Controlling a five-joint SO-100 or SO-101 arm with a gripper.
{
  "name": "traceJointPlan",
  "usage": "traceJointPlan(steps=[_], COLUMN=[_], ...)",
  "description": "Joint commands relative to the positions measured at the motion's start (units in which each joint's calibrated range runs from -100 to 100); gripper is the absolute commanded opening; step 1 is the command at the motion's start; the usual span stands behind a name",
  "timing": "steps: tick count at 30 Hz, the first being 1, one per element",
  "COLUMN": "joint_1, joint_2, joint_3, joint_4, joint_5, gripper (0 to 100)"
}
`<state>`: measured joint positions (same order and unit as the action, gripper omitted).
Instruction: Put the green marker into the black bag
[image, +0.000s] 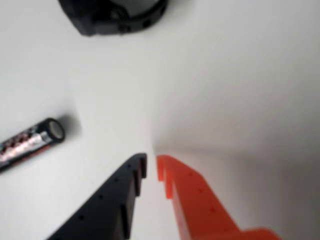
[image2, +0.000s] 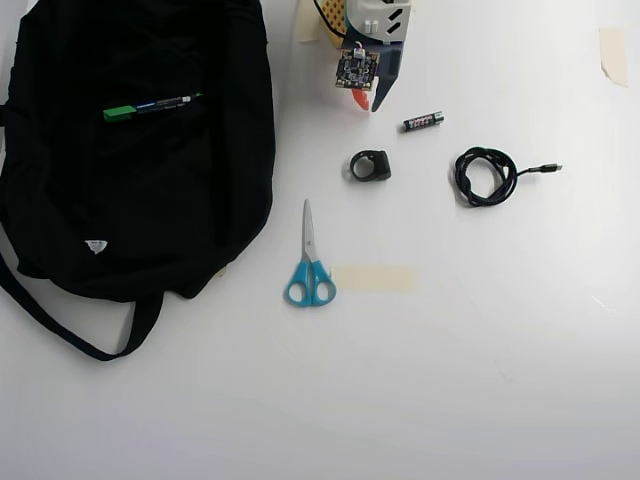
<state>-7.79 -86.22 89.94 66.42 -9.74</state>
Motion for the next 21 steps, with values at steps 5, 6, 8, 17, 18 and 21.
traceJointPlan(steps=[5, 6, 8, 17, 18, 21], joint_1=[-0.44, -0.44, -0.44, -0.07, 0.31, 1.66], joint_2=[-7.89, -9.72, -13.20, -13.53, -13.53, -13.45], joint_3=[3.68, 4.94, 7.01, 7.64, 7.91, 9.34], joint_4=[5.15, 5.84, 6.19, 6.10, 5.76, 4.46], joint_5=[0.20, 0.20, 0.20, -0.22, -0.22, 0.04], gripper=[2, 2, 2, 2, 2, 2])
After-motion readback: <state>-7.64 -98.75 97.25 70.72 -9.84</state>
